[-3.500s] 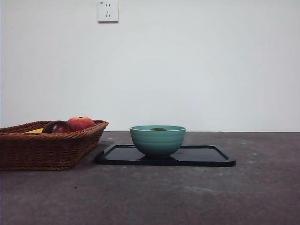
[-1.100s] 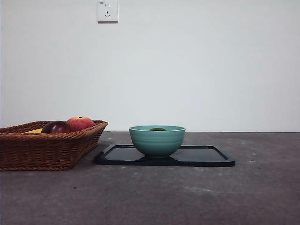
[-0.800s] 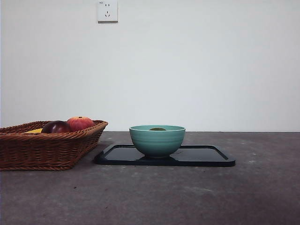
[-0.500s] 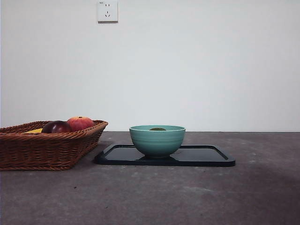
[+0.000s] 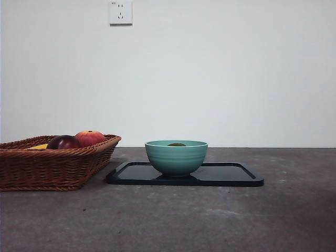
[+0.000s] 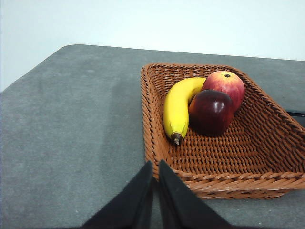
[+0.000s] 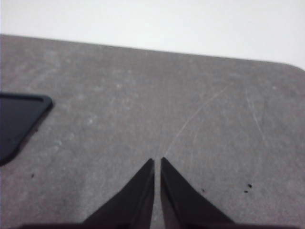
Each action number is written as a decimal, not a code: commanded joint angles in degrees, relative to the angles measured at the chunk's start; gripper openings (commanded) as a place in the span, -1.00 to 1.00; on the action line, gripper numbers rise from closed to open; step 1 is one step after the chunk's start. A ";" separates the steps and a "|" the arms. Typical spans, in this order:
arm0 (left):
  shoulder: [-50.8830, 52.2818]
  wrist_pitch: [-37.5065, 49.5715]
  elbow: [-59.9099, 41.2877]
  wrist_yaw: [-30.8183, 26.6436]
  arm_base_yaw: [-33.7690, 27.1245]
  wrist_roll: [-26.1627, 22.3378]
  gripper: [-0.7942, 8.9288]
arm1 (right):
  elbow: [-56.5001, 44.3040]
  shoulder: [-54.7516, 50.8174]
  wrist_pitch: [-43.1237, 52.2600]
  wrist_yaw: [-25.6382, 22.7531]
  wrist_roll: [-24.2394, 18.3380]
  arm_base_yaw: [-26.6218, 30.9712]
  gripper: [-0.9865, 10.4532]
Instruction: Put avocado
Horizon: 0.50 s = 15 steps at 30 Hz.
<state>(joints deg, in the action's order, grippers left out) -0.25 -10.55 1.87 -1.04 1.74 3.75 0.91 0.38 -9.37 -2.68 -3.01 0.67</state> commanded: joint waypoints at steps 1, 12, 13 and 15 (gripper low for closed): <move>0.07 -0.33 -1.25 -0.09 0.07 -0.46 -0.80 | -0.33 -0.17 -0.81 -0.39 -0.09 0.02 -0.80; 0.07 -0.33 -1.25 -0.09 0.07 -0.48 -0.80 | -0.28 -0.17 0.37 -0.35 -0.04 0.00 -0.80; 0.07 -0.33 -1.25 -0.09 0.07 -0.48 -0.80 | -0.28 -0.17 0.37 -0.35 -0.04 0.00 -0.80; 0.07 -0.33 -1.25 -0.09 0.07 -0.48 -0.80 | -0.28 -0.17 0.37 -0.33 -0.04 0.00 -0.80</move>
<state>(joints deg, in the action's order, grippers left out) -0.25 -10.55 1.87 -1.04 1.74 3.75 0.93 0.36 -9.32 -2.81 -3.01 0.67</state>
